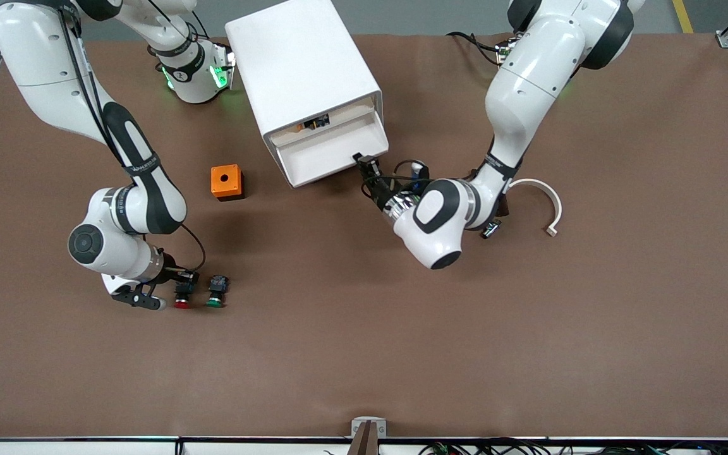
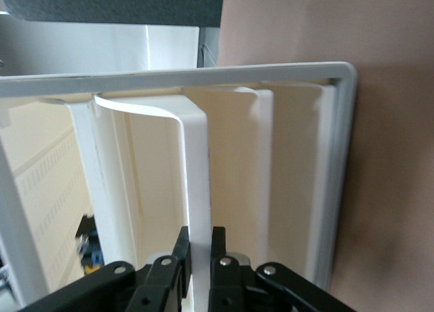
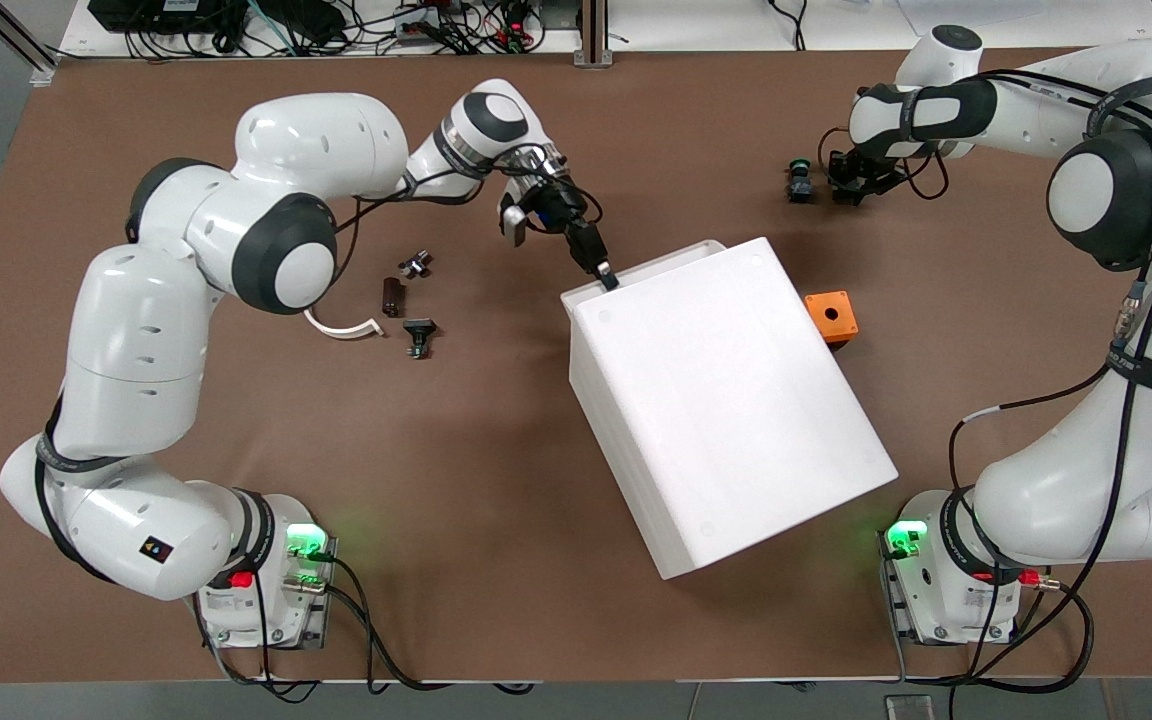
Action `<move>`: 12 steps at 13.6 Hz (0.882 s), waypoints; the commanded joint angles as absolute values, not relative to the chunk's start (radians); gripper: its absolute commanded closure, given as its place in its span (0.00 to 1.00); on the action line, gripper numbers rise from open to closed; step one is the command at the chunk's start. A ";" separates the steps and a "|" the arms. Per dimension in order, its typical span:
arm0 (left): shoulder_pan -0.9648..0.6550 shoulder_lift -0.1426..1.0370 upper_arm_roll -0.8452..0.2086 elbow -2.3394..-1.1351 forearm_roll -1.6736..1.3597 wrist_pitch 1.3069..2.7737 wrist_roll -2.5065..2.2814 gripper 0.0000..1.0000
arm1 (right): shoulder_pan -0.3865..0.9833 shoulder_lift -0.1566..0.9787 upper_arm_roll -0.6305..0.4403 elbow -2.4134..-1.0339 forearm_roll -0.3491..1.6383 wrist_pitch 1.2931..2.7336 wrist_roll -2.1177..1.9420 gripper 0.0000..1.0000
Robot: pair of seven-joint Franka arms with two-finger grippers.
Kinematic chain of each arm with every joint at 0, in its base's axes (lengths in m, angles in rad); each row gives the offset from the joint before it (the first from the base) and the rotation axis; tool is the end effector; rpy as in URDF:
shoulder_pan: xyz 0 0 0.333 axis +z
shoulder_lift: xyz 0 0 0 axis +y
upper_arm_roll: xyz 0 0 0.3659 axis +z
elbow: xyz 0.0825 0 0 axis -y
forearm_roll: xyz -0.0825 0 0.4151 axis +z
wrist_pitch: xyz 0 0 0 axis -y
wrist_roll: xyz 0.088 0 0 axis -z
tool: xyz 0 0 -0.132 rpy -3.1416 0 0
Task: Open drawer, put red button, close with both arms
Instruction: 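Pull the drawer open with the left gripper while the right gripper lifts the button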
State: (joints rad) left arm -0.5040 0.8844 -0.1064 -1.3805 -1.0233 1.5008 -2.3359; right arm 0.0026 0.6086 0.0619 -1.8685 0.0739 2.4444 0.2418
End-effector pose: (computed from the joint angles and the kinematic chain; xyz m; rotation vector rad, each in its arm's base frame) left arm 0.5377 -0.4987 0.2057 -1.0693 -1.8771 1.4400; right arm 0.6803 0.0432 0.1761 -3.0416 0.3749 0.0682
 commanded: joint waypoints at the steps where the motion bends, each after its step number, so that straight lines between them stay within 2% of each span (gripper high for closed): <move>1: -0.506 0.893 -0.080 -1.341 -1.037 1.503 -2.313 0.99 | 0.006 0.583 0.061 -1.871 0.081 2.430 0.255 0.97; 2: -0.502 0.893 -0.078 -1.339 -1.037 1.503 -2.313 0.99 | 0.008 0.574 0.063 -1.871 0.081 2.428 0.253 1.00; 7: -0.482 0.891 -0.071 -1.336 -1.037 1.506 -2.301 0.99 | 0.046 0.491 0.060 -1.864 0.072 2.332 0.294 1.00; 12: -0.453 0.890 -0.066 -1.322 -1.039 1.519 -2.299 0.97 | 0.060 0.422 0.058 -1.827 0.066 2.163 0.353 1.00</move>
